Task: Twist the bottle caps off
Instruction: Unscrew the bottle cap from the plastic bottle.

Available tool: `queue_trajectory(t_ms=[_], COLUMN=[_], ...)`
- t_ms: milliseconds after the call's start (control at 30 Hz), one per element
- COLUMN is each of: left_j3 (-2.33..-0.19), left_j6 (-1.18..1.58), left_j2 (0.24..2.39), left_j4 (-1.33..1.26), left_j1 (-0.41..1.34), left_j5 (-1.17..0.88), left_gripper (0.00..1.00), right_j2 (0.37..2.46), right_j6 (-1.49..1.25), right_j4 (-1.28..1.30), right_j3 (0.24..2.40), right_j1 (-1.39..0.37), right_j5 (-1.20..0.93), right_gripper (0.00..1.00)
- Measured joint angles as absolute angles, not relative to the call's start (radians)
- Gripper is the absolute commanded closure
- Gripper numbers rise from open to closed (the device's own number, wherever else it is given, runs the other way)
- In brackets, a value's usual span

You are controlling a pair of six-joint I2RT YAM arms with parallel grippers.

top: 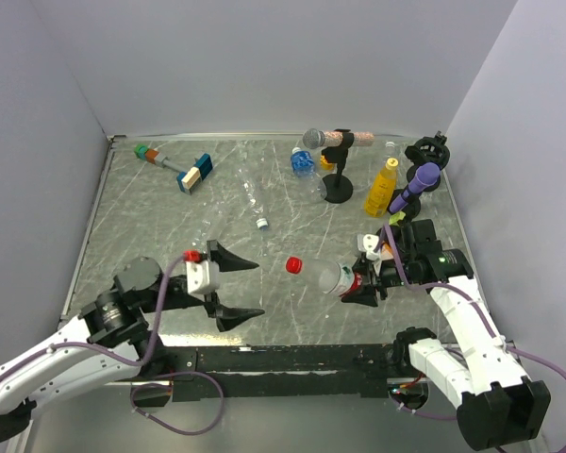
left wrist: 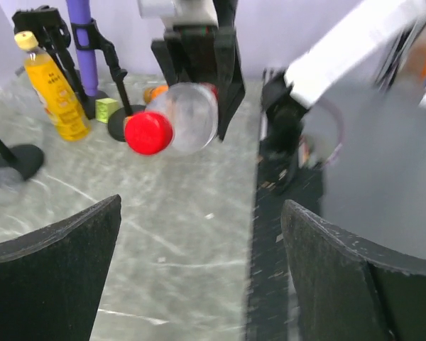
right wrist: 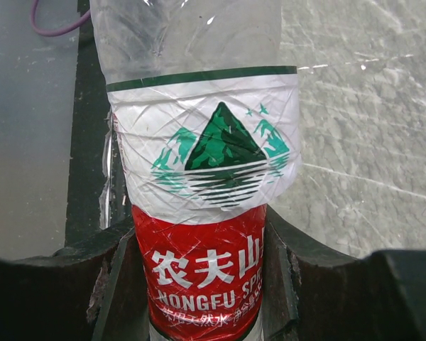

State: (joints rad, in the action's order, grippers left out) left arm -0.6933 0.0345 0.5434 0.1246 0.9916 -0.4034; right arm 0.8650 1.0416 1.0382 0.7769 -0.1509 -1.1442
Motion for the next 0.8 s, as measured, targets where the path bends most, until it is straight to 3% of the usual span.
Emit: queue_trajectory(t_ms=[267, 600, 800], left_j3=[-0.721, -0.739, -0.765], left_j6=[-0.228, -0.246, -0.223], left_j2=[0.743, 0.921, 0.965], left_j4=[0.085, -0.073, -0.11], left_j1=[0.992, 0.992, 0.992], left_j5=[-0.507, -0.538, -0.551], left_gripper=[0.03, 0.01, 0.08], right_j2=[0.854, 0.851, 0.851], right_j6=[1.096, 1.117, 1.121], right_j4=[1.065, 1.078, 1.08], right_j3=[0.763, 0.762, 0.762], right_j1=[-0.151, -0.151, -0.151], right_j5=[-1.158, -1.168, -1.171], right_gripper=[0.65, 0.64, 0.64])
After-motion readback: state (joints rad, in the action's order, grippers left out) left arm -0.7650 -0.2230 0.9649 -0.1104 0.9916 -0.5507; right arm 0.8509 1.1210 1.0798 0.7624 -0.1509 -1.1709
